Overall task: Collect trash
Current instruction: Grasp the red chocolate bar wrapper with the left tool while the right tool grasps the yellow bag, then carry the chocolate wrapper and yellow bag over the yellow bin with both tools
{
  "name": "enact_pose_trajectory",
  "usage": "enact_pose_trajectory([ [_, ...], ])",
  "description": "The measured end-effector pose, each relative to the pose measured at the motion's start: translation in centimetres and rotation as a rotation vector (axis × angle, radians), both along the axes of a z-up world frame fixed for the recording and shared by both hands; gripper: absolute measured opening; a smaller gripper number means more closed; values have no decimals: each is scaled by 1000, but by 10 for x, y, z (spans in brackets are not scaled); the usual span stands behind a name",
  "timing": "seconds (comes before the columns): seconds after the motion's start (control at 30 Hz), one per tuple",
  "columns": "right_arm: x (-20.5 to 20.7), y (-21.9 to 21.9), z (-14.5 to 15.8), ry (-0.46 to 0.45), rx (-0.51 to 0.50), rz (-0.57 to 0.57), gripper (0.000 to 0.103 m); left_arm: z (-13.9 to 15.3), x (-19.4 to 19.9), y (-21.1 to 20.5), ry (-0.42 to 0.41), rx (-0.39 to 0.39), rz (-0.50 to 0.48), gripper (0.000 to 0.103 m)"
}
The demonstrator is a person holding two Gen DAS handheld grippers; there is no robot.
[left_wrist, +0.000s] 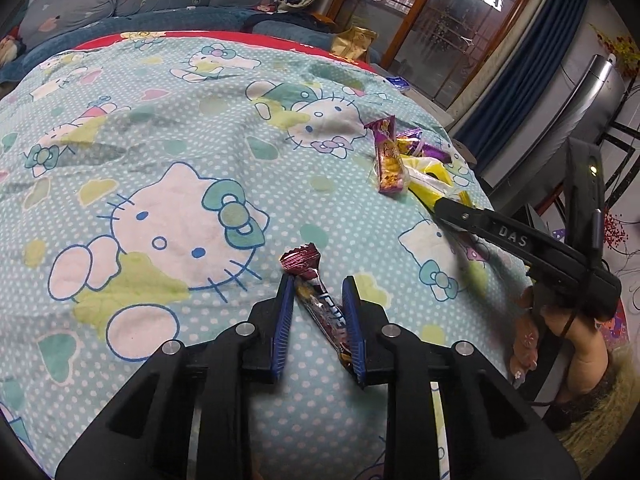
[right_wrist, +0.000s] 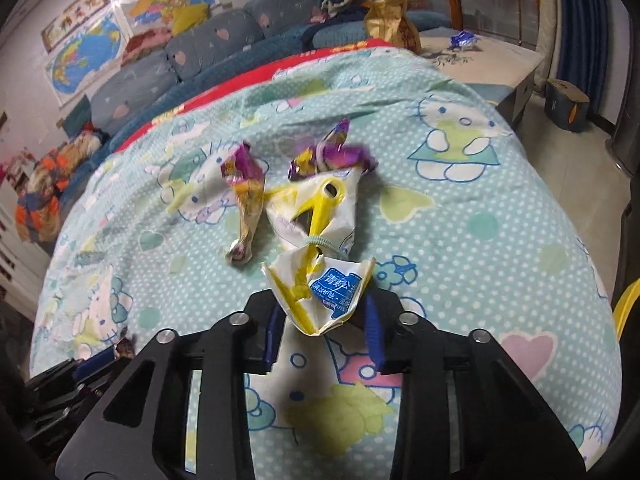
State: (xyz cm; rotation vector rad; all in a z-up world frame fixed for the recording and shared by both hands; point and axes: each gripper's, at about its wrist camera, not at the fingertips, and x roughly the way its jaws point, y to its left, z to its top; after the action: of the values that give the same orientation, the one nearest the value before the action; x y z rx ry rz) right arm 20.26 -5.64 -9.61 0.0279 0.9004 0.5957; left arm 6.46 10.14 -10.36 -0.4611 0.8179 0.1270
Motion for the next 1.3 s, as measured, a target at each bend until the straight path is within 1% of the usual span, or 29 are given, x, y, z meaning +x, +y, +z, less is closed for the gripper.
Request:
enact_pose_trajectory([
  [0.13, -11, -7, 2, -13, 15, 3, 25, 2, 3, -4, -4, -5, -23, 21],
  [0.2, -19, -13, 3, -17, 26, 8, 25, 3, 4, -8, -8, -3, -37, 16],
  [0.37, -37, -27, 5, -29, 29, 3, 25, 9, 5, -20, -31, 4, -72, 10],
  [0.57, -53, -47, 13, -62, 35, -24, 25, 17, 8, -30, -56, 14, -105, 9],
  [0.93, -65, -81, 27, -86, 73, -87, 25, 39, 15, -48, -116, 32, -155, 9],
  [1.0, -69, -84, 30, -107, 47, -97, 25, 43, 17, -52, -126, 34, -164, 9],
  [1.03, -70, -84, 30, -111, 5, -104, 25, 44, 17, -54, -130, 35, -169, 9],
  [1.07, -70, -86, 30, -107, -11, -108, 25, 46, 18, -56, -134, 35, -173, 9],
  [1.3, -76, -116, 26, -101, 4, -157, 25, 53, 24, -74, -155, 40, -221, 9],
])
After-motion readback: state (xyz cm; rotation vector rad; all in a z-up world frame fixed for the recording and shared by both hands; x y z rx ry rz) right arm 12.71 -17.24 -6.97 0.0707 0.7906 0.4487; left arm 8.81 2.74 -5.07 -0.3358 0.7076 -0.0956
